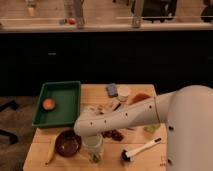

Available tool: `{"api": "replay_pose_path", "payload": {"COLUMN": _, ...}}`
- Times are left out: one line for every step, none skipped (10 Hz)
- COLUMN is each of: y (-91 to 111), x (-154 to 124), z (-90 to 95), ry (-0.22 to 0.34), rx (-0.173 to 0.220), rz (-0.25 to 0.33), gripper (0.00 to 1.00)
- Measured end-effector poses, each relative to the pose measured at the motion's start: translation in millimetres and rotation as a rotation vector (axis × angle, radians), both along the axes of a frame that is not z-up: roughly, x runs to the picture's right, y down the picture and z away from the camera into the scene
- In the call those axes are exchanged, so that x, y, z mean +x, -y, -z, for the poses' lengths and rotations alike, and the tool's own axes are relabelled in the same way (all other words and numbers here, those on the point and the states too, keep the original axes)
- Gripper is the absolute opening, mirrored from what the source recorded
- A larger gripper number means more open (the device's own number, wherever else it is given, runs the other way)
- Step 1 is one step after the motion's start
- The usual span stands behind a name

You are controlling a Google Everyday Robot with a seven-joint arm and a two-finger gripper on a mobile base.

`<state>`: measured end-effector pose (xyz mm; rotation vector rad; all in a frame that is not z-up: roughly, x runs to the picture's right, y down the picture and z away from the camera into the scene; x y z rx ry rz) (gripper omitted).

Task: Place pepper in table surface

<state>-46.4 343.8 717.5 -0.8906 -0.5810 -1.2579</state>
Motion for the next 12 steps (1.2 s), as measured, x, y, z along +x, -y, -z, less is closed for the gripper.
{"api": "replay_pose_path", "payload": {"y": 0.0, "x": 0.0, "z": 0.0, "ry": 0.000, "rx": 0.000, "rz": 0.000, "gripper": 0.04}}
{"api": "replay_pose_path", "payload": {"y": 0.0, "x": 0.1, "z": 0.0, "ry": 0.000, "rx": 0.000, "rz": 0.000, "gripper": 0.04}}
{"api": "replay_pose_path", "payload": {"y": 0.0, "x": 0.0, "z": 0.0, "ry": 0.000, "rx": 0.000, "rz": 0.000, "gripper": 0.04}}
{"api": "replay_pose_path", "payload": {"y": 0.0, "x": 0.0, "z": 0.0, "ry": 0.000, "rx": 0.000, "rz": 0.000, "gripper": 0.04}}
{"api": "replay_pose_path", "payload": {"y": 0.0, "x": 0.0, "z": 0.0, "ry": 0.000, "rx": 0.000, "rz": 0.000, "gripper": 0.04}}
{"api": "replay_pose_path", "payload": {"y": 0.0, "x": 0.0, "z": 0.0, "ry": 0.000, "rx": 0.000, "rz": 0.000, "gripper": 0.04}}
{"api": "replay_pose_path", "payload": {"y": 0.0, "x": 0.0, "z": 0.0, "ry": 0.000, "rx": 0.000, "rz": 0.000, "gripper": 0.02}}
{"api": "replay_pose_path", "payload": {"y": 0.0, "x": 0.0, "z": 0.0, "ry": 0.000, "rx": 0.000, "rz": 0.000, "gripper": 0.00}}
{"api": "replay_pose_path", "payload": {"y": 0.0, "x": -0.2, "z": 0.0, "ry": 0.000, "rx": 0.000, "rz": 0.000, "gripper": 0.04}}
{"api": "replay_pose_path", "payload": {"y": 0.0, "x": -0.2, "z": 0.0, "ry": 0.000, "rx": 0.000, "rz": 0.001, "gripper": 0.14}}
{"api": "replay_pose_path", "payload": {"y": 0.0, "x": -0.2, "z": 0.0, "ry": 0.000, "rx": 0.000, "rz": 0.001, "gripper": 0.23}}
{"api": "replay_pose_path", "payload": {"y": 0.0, "x": -0.2, "z": 0.0, "ry": 0.000, "rx": 0.000, "rz": 0.001, "gripper": 0.34}}
